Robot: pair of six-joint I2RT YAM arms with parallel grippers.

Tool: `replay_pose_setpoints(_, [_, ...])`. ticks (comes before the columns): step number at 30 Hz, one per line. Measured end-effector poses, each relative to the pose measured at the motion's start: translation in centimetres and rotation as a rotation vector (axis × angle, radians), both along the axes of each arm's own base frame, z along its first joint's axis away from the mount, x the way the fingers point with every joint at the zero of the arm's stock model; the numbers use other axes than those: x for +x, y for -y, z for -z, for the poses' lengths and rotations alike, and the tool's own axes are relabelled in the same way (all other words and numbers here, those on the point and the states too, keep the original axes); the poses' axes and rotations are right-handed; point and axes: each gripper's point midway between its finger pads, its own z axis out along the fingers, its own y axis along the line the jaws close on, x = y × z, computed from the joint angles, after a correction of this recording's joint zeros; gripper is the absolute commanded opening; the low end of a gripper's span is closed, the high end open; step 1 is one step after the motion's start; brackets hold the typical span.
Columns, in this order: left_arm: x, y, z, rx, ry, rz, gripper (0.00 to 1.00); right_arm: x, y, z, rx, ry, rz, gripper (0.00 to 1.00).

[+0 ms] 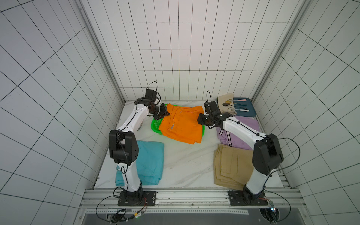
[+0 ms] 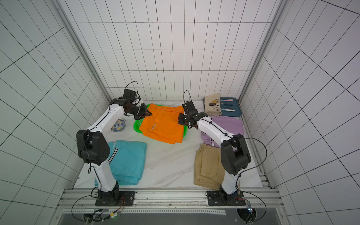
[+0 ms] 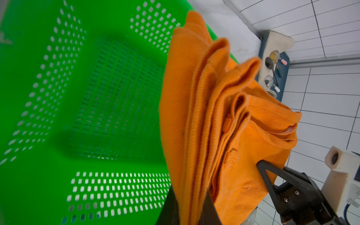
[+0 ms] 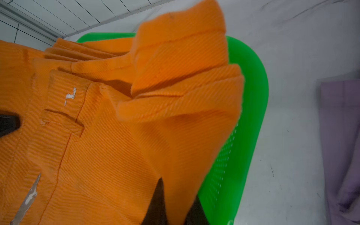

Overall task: Put the folded long pants in the basket
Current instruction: Place the long pant in the basket.

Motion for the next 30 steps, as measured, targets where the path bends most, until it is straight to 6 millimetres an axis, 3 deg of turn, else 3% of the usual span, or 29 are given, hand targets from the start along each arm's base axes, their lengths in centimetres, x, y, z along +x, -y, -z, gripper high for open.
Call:
replay_pose_setpoints(6, [3.4,0.0,3.8,0.045,-0.018,0.017,0.00,2.8,-0.3,2.8,-0.014,-0.022,0.022,0.00])
replay_pose_setpoints(11, [3.8,-1.2,9.0,0.074,-0.116,-0.010,0.00,4.0,-0.9,6.0,-0.040,-0.092,0.026,0.00])
replay_pose_setpoints(14, [3.3,-1.9,10.5,0.080,-0.151,-0.021,0.00,4.2,-1.4,7.9,-0.043,-0.140,0.014,0.00])
replay_pose_setpoints(18, [3.1,-1.9,11.4,0.078,-0.146,-0.025,0.00,5.2,-1.0,8.0,-0.025,-0.166,0.016,0.00])
replay_pose_setpoints(28, [1.4,0.9,11.2,0.051,-0.083,-0.031,0.00,6.7,1.8,7.8,-0.028,-0.200,-0.016,0.00])
replay_pose_setpoints(30, [1.6,0.9,11.2,0.064,-0.072,-0.031,0.00,6.7,1.9,7.8,-0.035,-0.195,-0.024,0.13])
